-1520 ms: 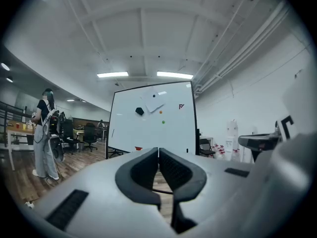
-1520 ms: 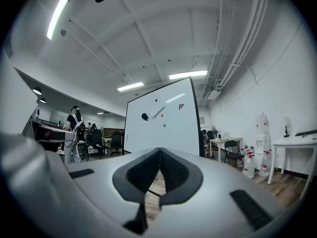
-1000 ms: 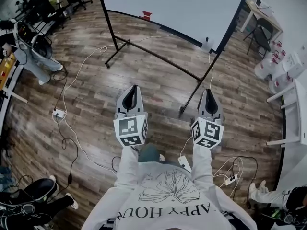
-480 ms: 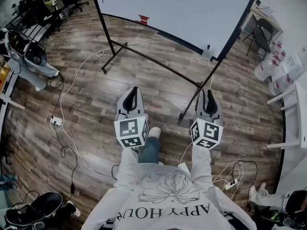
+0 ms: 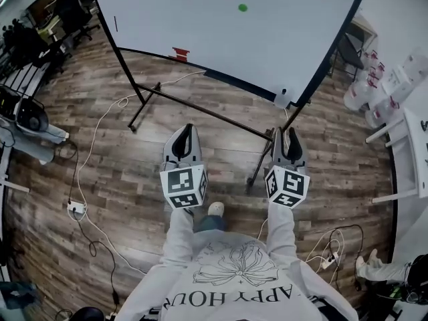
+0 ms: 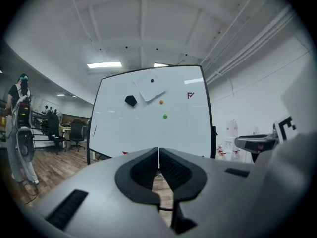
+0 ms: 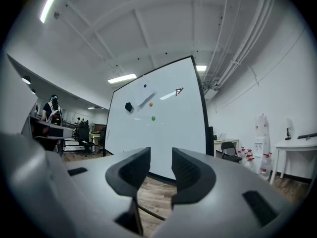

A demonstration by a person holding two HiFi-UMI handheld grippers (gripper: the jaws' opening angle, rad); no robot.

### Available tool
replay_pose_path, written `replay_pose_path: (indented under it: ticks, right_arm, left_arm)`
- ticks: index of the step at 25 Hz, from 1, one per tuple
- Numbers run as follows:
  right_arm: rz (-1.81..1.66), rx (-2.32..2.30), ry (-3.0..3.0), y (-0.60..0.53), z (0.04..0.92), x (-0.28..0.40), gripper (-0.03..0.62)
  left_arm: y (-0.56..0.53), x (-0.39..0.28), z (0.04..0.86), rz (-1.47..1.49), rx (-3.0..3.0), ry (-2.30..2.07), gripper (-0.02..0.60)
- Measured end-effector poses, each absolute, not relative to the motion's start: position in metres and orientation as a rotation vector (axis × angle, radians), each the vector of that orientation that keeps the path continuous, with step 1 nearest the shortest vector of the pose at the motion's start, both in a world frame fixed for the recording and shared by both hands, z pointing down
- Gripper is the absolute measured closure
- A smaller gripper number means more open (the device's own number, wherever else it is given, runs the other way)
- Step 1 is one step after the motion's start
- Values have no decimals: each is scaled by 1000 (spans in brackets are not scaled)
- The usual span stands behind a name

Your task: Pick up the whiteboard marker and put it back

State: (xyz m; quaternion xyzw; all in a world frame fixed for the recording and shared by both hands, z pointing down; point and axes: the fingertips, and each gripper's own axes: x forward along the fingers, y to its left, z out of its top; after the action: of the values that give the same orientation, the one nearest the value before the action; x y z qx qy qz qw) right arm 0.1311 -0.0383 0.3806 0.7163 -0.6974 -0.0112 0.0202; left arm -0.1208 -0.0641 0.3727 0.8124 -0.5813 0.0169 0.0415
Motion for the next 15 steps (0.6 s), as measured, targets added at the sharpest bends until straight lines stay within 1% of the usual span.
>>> replay_pose_path:
  ticks: [6,15]
  right_arm:
    - [-15,2272,-2080,-90,390,140,476]
    - [58,2265,-1998,-147,417,166,464]
  left_arm:
    - [-128,-112,377,66,2531,-1714,571]
    - [-190,-93,399,120,2506,-1666,571]
